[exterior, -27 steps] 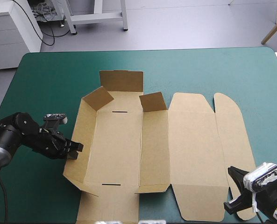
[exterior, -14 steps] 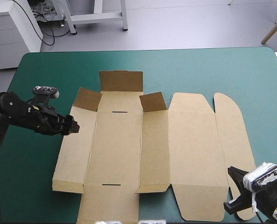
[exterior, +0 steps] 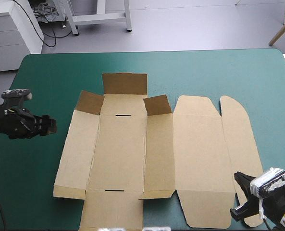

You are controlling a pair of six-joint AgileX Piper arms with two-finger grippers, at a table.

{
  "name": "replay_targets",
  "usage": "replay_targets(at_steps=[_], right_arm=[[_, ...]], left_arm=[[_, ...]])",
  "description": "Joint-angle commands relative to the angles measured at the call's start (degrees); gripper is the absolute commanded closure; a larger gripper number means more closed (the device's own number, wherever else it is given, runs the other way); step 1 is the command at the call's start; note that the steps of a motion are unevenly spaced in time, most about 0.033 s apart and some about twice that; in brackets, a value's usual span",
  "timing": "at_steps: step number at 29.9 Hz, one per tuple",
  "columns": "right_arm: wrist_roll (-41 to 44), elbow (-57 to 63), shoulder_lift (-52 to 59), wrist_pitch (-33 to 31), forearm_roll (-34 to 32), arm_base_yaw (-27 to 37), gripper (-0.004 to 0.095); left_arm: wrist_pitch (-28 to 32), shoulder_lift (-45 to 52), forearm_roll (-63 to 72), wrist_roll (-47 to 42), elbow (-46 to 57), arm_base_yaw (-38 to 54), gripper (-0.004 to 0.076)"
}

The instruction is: Fold the box

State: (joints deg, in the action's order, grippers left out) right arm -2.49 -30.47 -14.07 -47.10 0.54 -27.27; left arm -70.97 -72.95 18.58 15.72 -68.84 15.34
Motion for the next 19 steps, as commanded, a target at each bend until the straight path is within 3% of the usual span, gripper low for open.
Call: replay_targets(at_steps=[1,7,12,19], right_arm=[[-0.4,-1.6,-0.6,4.2,0.1,0.3,0.0927],[-0.4,-1.6,-0.6,4.2,0.1,0.3,0.0927],[-0.4,-1.6,-0.6,4.2,0.1,0.3,0.0927],[-0.6,-1.6,-0.6,4.2,0.1,0.3,0.0927]], left_arm=[[-3.2,1.1,9.1,5.0,-0.7,8.0,0.0192],[-3.2,1.0,15.9,13.5,9.5,15.6,0.0192],[-2.8,-1.8,20.3,18.7,16.2,15.5,0.0192],[-3.0,-7.1,20.7,19.1,16.7,12.3,0.0192]])
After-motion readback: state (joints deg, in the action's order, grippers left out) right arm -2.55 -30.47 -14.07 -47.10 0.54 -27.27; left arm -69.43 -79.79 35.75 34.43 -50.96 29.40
